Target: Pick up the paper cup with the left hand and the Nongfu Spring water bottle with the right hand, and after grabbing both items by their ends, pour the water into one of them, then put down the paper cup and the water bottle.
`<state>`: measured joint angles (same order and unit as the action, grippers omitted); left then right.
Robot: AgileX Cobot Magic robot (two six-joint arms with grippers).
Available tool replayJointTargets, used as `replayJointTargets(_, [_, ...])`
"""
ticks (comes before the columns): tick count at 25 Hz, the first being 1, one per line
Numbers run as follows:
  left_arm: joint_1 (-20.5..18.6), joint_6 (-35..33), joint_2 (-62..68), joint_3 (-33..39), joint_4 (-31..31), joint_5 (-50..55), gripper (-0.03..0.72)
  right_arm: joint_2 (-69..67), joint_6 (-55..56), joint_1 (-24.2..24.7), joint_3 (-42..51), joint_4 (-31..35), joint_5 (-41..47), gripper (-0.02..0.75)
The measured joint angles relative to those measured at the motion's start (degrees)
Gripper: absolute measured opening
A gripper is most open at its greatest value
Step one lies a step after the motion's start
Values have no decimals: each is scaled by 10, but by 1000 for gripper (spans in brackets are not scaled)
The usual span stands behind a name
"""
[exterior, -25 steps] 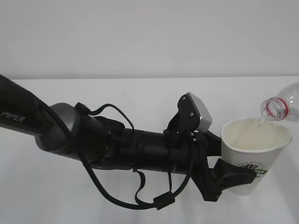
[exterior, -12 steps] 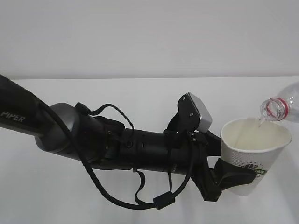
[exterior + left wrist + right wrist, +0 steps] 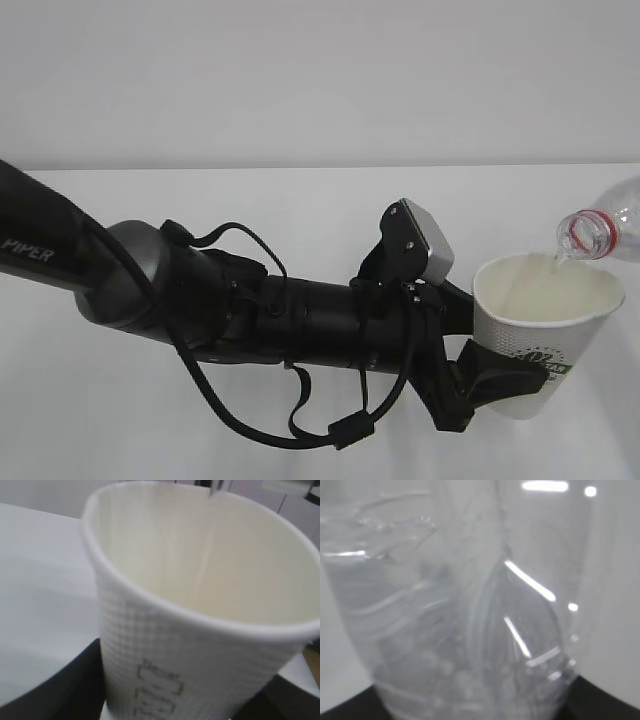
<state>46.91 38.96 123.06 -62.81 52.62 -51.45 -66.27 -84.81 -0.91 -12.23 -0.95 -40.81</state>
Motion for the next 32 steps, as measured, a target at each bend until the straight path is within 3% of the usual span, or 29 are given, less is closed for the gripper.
replayJointTargets(32, [0, 0, 0, 0, 0, 0, 489, 0, -9, 0, 0, 0, 0, 377])
